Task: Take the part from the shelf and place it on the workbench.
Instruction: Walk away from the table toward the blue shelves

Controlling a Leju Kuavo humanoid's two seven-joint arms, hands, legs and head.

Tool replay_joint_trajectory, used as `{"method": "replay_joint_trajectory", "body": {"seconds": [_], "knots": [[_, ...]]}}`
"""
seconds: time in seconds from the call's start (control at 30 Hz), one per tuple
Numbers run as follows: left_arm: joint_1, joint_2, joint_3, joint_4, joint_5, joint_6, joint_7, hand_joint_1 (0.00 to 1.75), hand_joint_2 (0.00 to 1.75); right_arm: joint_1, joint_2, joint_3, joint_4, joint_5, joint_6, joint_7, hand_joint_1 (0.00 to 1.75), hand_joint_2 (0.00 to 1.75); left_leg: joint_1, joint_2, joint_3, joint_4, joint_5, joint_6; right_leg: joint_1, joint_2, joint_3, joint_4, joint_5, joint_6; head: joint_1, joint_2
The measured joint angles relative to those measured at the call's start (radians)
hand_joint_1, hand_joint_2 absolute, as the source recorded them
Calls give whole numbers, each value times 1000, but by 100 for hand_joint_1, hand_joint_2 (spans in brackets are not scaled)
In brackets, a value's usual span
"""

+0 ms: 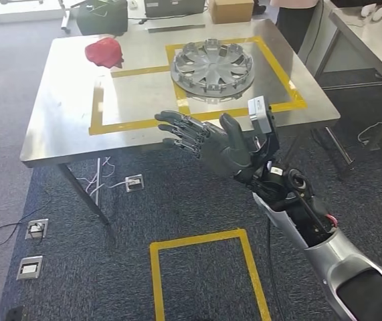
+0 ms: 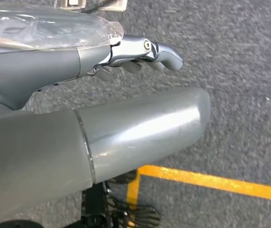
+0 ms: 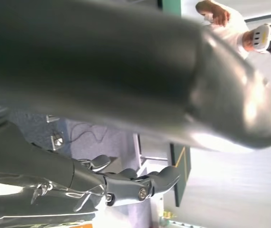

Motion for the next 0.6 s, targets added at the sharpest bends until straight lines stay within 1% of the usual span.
{"method": "replay_joint_trajectory", "body": {"seconds": [0.03,0.07,0.1,0.13,0.17,0.2,0.23,0.27,0.3,0.33,0.37,0.4,0.43,0.47,0.5,0.53,0.57,0.6], "knots": [[0,0,0,0,1,0,0,0,0,-1,0,0,3,0,3,-4,0,0,2,2,-13,-2,14,9,0,1,-13,31,-40,4,0,0],[0,0,0,0,3,0,1,0,0,-3,0,0,7,1,6,-8,0,0,4,3,-28,-3,28,15,-1,2,-30,85,-99,7,3,0],[1,0,0,0,4,0,1,0,0,-6,0,1,12,2,10,-13,0,0,4,3,-45,-3,41,18,-1,2,-46,156,-160,9,7,0],[2,0,0,0,6,0,1,0,0,-9,1,1,17,4,14,-18,0,0,3,3,-62,-2,55,18,-1,3,-58,231,-202,10,11,0],[3,0,0,0,8,0,1,0,0,-12,1,2,23,6,17,-22,0,0,3,2,-81,-1,69,17,0,3,-60,292,-217,11,15,0],[5,0,0,0,9,0,1,0,0,-15,1,3,29,7,20,-25,0,0,3,2,-100,1,83,16,0,3,-50,324,-203,11,19,0],[7,0,0,0,9,0,1,0,0,-18,2,4,34,7,21,-28,0,0,2,2,-119,3,96,13,0,3,-23,321,-172,10,23,0],[8,0,0,0,10,0,1,0,0,-21,2,4,38,7,22,-29,0,0,2,2,-136,6,109,10,0,3,21,282,-139,7,27,0],[9,0,0,0,10,0,1,0,0,-25,3,5,41,7,23,-29,0,0,2,2,-150,9,120,6,0,3,82,209,-129,4,31,0],[9,-1,0,0,10,0,1,0,0,-30,4,5,43,7,24,-29,0,0,1,2,-160,12,130,2,2,3,146,118,-138,1,36,0],[10,-1,0,0,10,0,1,0,0,-34,6,5,45,7,25,-30,0,0,0,2,-166,13,141,-3,5,4,194,45,-156,-2,38,0],[10,0,0,0,10,0,1,0,0,-38,8,5,47,7,25,-31,0,0,0,2,-168,11,153,-9,9,4,223,-6,-173,-5,39,0],[10,0,0,0,10,0,1,0,0,-40,9,5,49,7,27,-31,0,0,-1,2,-169,8,165,-14,12,4,229,-28,-175,-10,39,0],[11,2,0,0,10,0,1,0,0,-42,11,6,53,7,28,-32,0,0,2,1,-171,5,173,-20,11,1,218,-28,-165,-16,37,0],[13,3,0,0,11,0,1,0,0,-43,13,8,56,9,29,-32,0,0,3,0,-178,11,163,-26,10,-1,204,-29,-154,-24,35,0],[14,3,0,0,12,0,1,0,0,-45,16,10,60,12,30,-33,0,0,5,-1,-191,36,129,-31,7,-4,188,-30,-140,-34,31,0],[15,4,0,0,14,0,1,0,0,-46,18,12,64,17,31,-35,0,0,7,-2,-209,82,75,-36,5,-7,169,-31,-125,-41,25,0],[16,5,0,0,16,0,1,0,0,-47,21,13,67,23,32,-39,0,0,8,-2,-229,150,11,-40,6,-7,153,-31,-111,-45,18,0]]}}
